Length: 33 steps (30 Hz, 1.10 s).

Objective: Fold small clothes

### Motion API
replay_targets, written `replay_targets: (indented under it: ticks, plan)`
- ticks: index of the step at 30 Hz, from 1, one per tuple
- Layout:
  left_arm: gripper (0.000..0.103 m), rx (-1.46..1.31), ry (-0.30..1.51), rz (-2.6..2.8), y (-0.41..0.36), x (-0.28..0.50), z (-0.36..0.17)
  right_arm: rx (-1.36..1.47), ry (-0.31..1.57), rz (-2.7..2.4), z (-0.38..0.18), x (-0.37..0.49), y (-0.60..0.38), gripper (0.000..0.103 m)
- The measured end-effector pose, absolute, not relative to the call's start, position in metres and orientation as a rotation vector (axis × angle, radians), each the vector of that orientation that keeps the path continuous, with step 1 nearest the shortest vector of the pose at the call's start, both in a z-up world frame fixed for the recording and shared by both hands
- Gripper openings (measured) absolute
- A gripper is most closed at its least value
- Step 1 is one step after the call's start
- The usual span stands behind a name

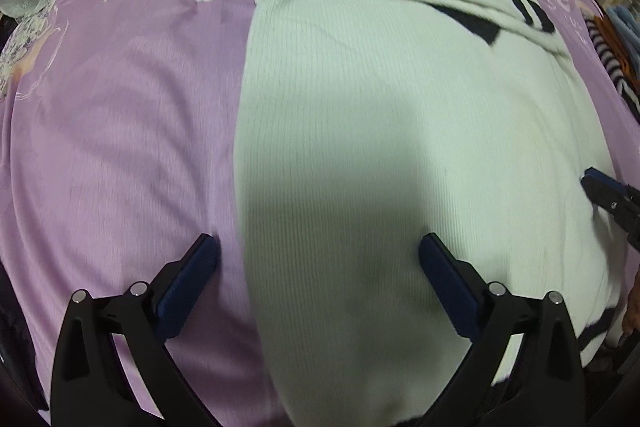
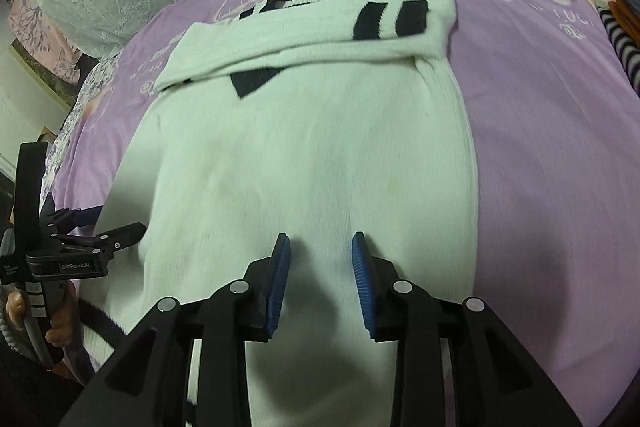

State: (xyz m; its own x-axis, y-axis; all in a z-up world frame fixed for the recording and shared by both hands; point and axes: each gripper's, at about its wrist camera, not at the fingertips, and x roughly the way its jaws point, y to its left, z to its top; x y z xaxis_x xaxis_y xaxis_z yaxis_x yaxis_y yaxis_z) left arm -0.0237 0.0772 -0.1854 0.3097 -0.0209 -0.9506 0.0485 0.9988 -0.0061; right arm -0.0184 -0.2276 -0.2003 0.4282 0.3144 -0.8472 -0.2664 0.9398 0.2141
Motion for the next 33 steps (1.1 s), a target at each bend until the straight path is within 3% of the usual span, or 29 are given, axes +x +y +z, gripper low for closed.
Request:
replay_targets:
  ticks: [20, 21, 23, 31, 33]
  plan:
    - [0.098, -0.009, 1.289, -0.175, 0.100, -0.102, -0.175, 0.045, 1.074, 0.346, -0.194, -0.112, -0.262, 0.033]
    - [0.098, -0.039, 1.300, -0.194, 0.105, -0.104, -0.173, 0.037, 1.069, 0.347, -0.190, -0.115, -0.263, 0.034]
    - [0.098, -0.075, 1.314, -0.223, 0.116, -0.111, -0.168, 0.027, 1.059, 0.355, -0.180, -0.127, -0.267, 0.048]
    - [0.097, -0.228, 1.321, -0.298, 0.135, -0.119, -0.167, 0.107, 1.150, 0.434, -0.196, -0.135, -0.272, 0.049]
    - [0.089, -0.255, 1.326, -0.328, 0.126, -0.111, -0.170, 0.112, 1.161, 0.447, -0.202, -0.134, -0.268, 0.049]
